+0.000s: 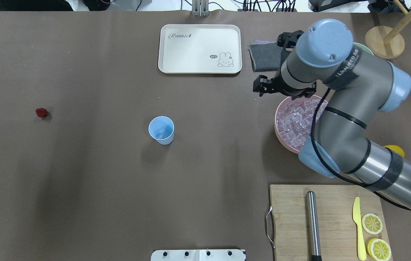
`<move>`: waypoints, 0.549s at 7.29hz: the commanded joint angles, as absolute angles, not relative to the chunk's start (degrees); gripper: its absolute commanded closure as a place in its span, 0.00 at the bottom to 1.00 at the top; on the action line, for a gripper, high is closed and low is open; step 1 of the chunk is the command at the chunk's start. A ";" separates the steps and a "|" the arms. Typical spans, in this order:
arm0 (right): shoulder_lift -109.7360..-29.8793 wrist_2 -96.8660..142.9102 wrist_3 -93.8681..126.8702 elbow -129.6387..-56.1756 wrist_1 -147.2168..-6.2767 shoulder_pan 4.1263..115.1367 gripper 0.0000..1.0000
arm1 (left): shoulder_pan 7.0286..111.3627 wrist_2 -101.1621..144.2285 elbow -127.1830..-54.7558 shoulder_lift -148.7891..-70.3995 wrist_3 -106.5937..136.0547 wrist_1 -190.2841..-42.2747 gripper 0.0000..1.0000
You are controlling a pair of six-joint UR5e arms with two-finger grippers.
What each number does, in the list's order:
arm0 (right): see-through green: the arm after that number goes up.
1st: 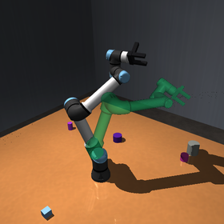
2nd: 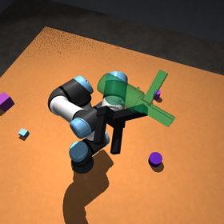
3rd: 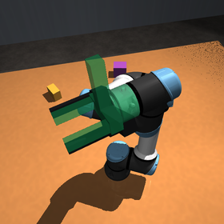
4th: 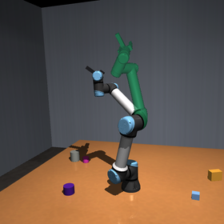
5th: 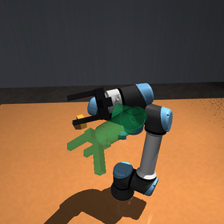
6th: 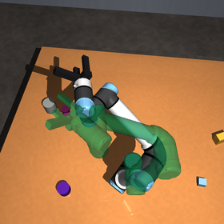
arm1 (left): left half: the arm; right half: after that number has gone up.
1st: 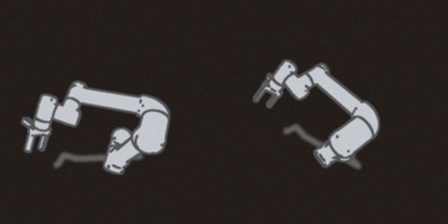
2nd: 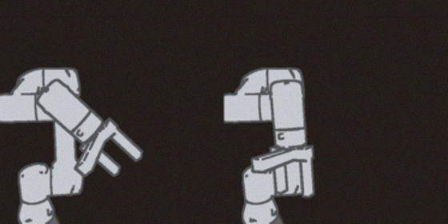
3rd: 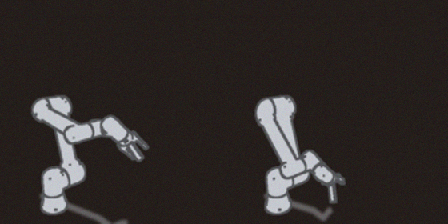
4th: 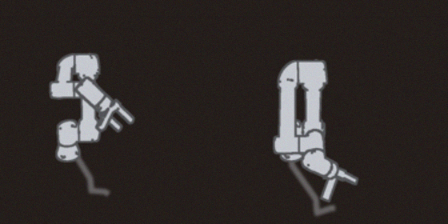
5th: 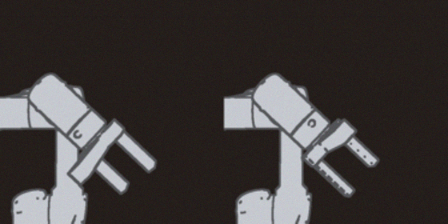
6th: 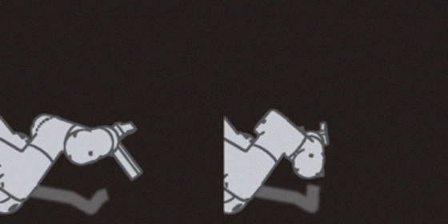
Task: Put ice and strawberries in cup
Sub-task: 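Release the ice into the cup and return the right gripper to the bowl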
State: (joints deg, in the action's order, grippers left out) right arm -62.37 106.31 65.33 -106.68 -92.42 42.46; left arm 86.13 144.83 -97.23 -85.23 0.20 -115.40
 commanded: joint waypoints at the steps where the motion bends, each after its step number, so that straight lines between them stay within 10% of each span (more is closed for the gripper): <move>1: -72.04 106.35 60.64 -110.04 -83.38 43.33 0.03 | 86.13 144.84 -97.12 -85.17 0.26 -115.84 0.01; 4: -76.11 106.17 61.78 -109.78 -79.71 41.58 0.08 | 86.04 144.84 -97.12 -85.25 0.18 -115.84 0.01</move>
State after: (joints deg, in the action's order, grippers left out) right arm -75.10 106.21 61.22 -109.77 -80.40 42.55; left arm 86.08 144.84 -97.13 -85.24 0.25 -115.83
